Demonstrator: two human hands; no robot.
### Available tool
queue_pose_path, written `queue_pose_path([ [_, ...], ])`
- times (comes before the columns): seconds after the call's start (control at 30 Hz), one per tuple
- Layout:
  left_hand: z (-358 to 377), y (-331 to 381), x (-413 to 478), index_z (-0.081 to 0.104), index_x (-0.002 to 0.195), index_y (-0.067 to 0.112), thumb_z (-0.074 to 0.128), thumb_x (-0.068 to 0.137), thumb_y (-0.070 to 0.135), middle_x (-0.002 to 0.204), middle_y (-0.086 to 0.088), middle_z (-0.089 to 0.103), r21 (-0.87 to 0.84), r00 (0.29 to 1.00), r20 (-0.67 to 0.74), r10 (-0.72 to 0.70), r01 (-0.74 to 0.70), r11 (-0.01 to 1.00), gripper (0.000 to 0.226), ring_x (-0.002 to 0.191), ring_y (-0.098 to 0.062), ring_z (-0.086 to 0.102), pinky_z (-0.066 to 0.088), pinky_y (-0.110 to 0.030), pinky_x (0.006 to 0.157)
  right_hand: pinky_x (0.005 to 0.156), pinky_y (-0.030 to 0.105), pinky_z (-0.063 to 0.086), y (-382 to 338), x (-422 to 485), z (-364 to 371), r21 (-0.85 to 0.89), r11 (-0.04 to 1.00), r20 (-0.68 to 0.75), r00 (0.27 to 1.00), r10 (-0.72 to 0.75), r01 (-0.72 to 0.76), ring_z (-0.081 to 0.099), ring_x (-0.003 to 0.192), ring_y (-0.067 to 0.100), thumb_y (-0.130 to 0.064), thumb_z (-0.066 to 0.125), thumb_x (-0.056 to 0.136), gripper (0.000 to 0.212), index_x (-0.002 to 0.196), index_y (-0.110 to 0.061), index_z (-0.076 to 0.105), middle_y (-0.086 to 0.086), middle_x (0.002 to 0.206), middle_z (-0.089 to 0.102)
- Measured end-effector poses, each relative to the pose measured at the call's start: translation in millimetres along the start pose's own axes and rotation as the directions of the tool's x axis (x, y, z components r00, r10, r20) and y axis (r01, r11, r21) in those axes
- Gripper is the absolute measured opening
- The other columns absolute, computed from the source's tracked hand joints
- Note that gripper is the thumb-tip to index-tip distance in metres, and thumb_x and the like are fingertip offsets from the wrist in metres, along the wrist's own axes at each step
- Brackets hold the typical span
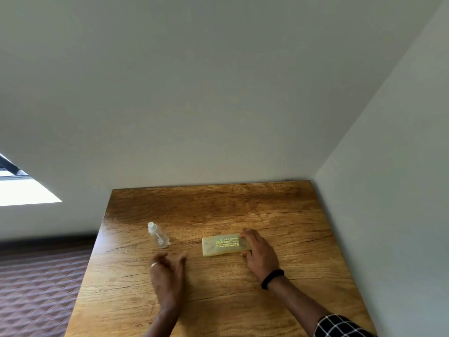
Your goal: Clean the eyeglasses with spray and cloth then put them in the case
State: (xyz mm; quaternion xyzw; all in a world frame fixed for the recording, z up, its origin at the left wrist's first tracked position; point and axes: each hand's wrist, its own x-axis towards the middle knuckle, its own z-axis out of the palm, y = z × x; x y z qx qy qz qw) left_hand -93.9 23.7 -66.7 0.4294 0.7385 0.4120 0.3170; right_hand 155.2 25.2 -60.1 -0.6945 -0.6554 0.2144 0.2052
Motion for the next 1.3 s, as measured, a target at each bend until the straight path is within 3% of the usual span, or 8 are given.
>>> queue_pose_path([
  [0.07, -13, 0, 13, 0.044, 0.129, 0.011, 0.081, 0.077, 0.03, 0.115, -0.016, 0.051, -0.065, 0.991, -0.105, -0.088, 0.082, 0.995, 0.067, 0.1, -0.036, 0.058, 0.052, -0.045, 0.083, 0.086, 0.025, 0.056, -1, 2, -1, 0.007, 1.0, -0.006, 1.0, 0.003, -0.003, 0.058, 0.116, 0.014, -0.002, 0.077, 0.074, 0.056, 0.119, -0.025, 0.053, -0.009, 0.135, 0.052],
  [0.17, -26, -3, 38, 0.036, 0.145, 0.021, 0.081, 0.08, 0.025, 0.136, -0.011, 0.05, -0.007, 0.998, -0.053, 0.02, -0.02, 1.0, 0.079, 0.115, -0.03, 0.055, 0.051, -0.048, 0.093, 0.086, 0.025, 0.056, -4, 5, -2, 0.022, 1.0, -0.014, 1.0, 0.008, -0.007, 0.058, 0.116, 0.013, -0.001, 0.076, 0.075, 0.057, 0.12, -0.026, 0.052, -0.01, 0.135, 0.051],
  [0.3, -26, 7, 44, 0.061, 0.117, 0.016, 0.069, 0.089, 0.013, 0.095, -0.001, 0.071, 0.142, 0.972, 0.139, 0.187, -0.206, 0.968, 0.029, 0.085, -0.024, 0.068, 0.049, -0.03, 0.063, 0.086, 0.025, 0.056, -6, 8, -3, 0.012, 1.0, -0.001, 1.0, 0.014, -0.014, 0.058, 0.116, 0.015, -0.004, 0.077, 0.076, 0.057, 0.122, -0.026, 0.05, -0.009, 0.136, 0.051],
  [0.57, 2, 25, 21, 0.062, 0.119, 0.023, 0.07, 0.089, 0.01, 0.094, 0.014, 0.066, 0.115, 0.926, 0.294, 0.236, -0.279, 0.953, 0.034, 0.077, 0.008, 0.058, 0.044, -0.006, 0.056, 0.097, 0.023, 0.05, -8, 8, -1, -0.012, 1.0, 0.003, 1.0, 0.019, -0.019, 0.052, 0.122, 0.013, -0.009, 0.078, 0.077, 0.059, 0.127, -0.024, 0.051, -0.009, 0.138, 0.049],
  [0.93, 8, 15, 21, 0.056, 0.134, 0.026, 0.068, 0.09, 0.018, 0.11, 0.013, 0.07, 0.15, 0.911, 0.339, 0.237, -0.301, 0.942, 0.046, 0.088, 0.007, 0.061, 0.05, -0.015, 0.067, 0.096, 0.025, 0.05, -9, 6, 2, -0.009, 1.0, -0.028, 0.999, 0.028, -0.028, 0.053, 0.122, 0.016, -0.006, 0.076, 0.078, 0.059, 0.128, -0.023, 0.049, -0.007, 0.138, 0.049],
  [1.07, 5, 13, 21, 0.048, 0.142, 0.021, 0.066, 0.091, 0.012, 0.125, 0.004, 0.066, 0.106, 0.908, 0.343, 0.239, -0.29, 0.951, 0.055, 0.105, -0.008, 0.063, 0.055, -0.028, 0.084, 0.097, 0.022, 0.045, -11, 4, -1, 0.008, 0.999, -0.008, 0.999, 0.041, -0.041, 0.049, 0.126, 0.015, -0.01, 0.077, 0.079, 0.069, 0.136, -0.026, 0.041, -0.008, 0.146, 0.042],
  [1.2, -17, 13, 9, 0.045, 0.144, 0.017, 0.06, 0.096, 0.013, 0.138, -0.01, 0.059, 0.085, 0.959, 0.163, 0.23, -0.246, 0.966, 0.051, 0.116, -0.018, 0.06, 0.05, -0.033, 0.091, 0.113, 0.03, 0.035, -13, 1, -8, -0.019, 0.999, -0.053, 0.998, -0.033, 0.032, 0.036, 0.14, 0.015, -0.027, 0.083, 0.074, 0.082, 0.141, -0.027, 0.035, -0.007, 0.154, 0.033],
  [1.3, -35, 33, 12, 0.033, 0.15, 0.019, 0.047, 0.101, 0.03, 0.161, 0.0, 0.028, 0.046, 0.908, 0.06, 0.414, -0.417, 0.908, 0.052, 0.146, -0.019, 0.032, 0.038, -0.04, 0.108, 0.117, 0.039, 0.029, -21, 13, -24, -0.101, 0.986, -0.127, 0.981, -0.148, 0.135, 0.021, 0.148, 0.016, -0.042, 0.08, 0.074, 0.094, 0.149, -0.023, 0.027, -0.005, 0.161, 0.02],
])
